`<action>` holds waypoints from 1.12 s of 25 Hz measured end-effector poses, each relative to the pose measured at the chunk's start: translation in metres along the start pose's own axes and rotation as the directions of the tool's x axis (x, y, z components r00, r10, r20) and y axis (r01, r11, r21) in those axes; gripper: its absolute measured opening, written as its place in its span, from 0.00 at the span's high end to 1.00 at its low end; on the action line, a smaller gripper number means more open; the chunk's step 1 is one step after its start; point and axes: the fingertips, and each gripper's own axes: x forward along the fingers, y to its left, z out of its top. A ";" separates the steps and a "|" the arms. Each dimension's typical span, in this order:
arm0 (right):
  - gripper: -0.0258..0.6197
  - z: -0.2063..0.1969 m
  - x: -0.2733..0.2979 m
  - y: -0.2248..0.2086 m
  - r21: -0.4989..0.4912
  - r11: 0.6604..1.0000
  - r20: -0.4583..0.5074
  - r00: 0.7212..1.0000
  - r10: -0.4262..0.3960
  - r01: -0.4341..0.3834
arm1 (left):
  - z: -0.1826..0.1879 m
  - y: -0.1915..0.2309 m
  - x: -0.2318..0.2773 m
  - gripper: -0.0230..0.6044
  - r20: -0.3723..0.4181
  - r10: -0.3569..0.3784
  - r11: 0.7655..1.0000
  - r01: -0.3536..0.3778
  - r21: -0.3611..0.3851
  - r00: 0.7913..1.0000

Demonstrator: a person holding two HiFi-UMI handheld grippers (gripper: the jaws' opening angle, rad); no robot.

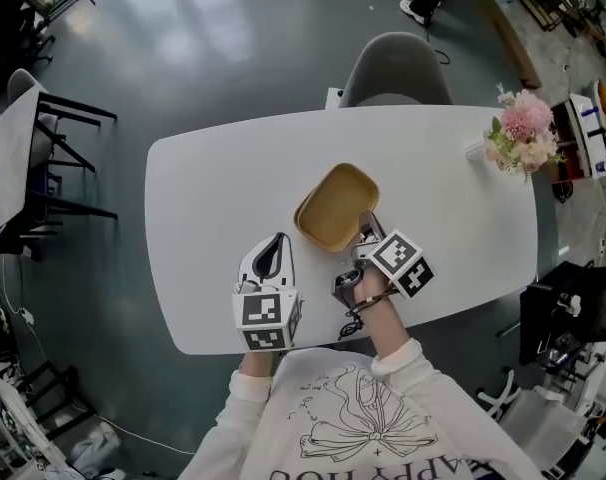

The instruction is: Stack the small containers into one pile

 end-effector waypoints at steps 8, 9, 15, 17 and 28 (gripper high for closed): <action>0.92 -0.010 0.009 -0.020 0.113 0.989 0.002 0.995 -0.096 0.095 | -0.006 -0.001 0.013 0.95 -0.026 -0.034 0.999 0.034 0.004 0.999; 0.92 -0.011 0.011 -0.021 0.114 0.988 0.003 0.995 -0.102 0.101 | -0.007 0.000 0.014 0.95 -0.029 -0.033 0.999 0.033 0.005 0.999; 0.92 -0.017 0.018 -0.026 0.088 0.981 0.001 0.985 -0.174 0.173 | -0.007 0.008 0.015 0.95 -0.036 -0.027 1.000 0.027 0.000 0.999; 0.91 -0.019 0.019 -0.030 0.082 0.977 -0.003 0.980 -0.198 0.197 | -0.008 0.009 0.016 0.95 -0.040 -0.026 1.000 0.026 -0.006 0.999; 0.74 -0.016 0.019 -0.006 -0.190 0.974 0.008 0.993 -0.122 0.121 | -0.002 0.016 0.017 0.95 -0.014 0.007 0.999 -0.008 -0.031 1.000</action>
